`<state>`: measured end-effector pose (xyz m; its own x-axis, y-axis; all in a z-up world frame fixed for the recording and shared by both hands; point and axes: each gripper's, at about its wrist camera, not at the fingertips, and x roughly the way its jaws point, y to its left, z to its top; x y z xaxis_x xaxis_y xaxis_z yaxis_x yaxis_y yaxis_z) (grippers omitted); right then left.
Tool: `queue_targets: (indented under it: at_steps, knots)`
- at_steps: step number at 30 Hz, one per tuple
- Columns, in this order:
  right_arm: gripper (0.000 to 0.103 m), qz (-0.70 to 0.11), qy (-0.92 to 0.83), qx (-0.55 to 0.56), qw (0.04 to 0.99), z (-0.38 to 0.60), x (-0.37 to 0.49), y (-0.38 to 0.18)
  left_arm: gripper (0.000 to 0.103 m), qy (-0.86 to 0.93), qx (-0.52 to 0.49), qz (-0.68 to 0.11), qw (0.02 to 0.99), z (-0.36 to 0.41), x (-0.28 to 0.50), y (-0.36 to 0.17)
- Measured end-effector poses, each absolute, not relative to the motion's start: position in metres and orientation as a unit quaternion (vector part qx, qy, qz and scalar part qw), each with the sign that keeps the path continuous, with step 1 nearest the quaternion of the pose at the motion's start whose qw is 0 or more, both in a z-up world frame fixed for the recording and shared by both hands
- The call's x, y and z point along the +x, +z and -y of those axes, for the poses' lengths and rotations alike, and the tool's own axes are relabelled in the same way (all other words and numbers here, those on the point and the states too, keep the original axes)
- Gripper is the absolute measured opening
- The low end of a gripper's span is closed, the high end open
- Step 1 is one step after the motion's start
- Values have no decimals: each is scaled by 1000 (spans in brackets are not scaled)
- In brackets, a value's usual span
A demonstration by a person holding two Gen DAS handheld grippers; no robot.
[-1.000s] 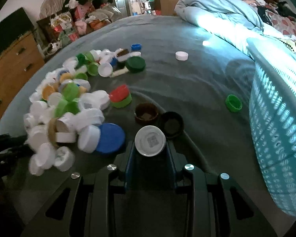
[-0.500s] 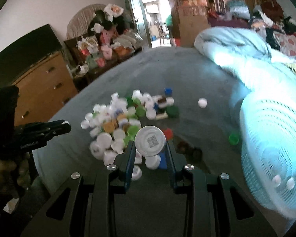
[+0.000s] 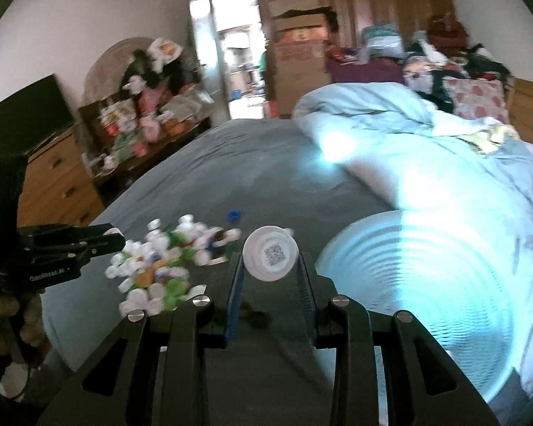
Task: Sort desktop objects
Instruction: 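Carry both caps over the teal basket and release them inside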
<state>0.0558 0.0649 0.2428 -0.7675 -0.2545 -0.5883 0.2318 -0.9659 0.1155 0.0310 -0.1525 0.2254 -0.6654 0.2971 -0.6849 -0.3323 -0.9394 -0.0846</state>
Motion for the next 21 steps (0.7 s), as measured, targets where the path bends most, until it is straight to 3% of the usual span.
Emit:
queue_targets:
  at_steps: [9,15,21]
  knots:
    - [27,43,-941,327,74,-141,51,256,31,878,-387,-72,273,17,-1,262]
    - [27,65,-935,345,51,-180,49,247,31,829,-446,-112,317,-71,-14,246]
    - [27,77,-932,352,44,-199,57,239,31,817,-462,-130,319,-104,-14,235]
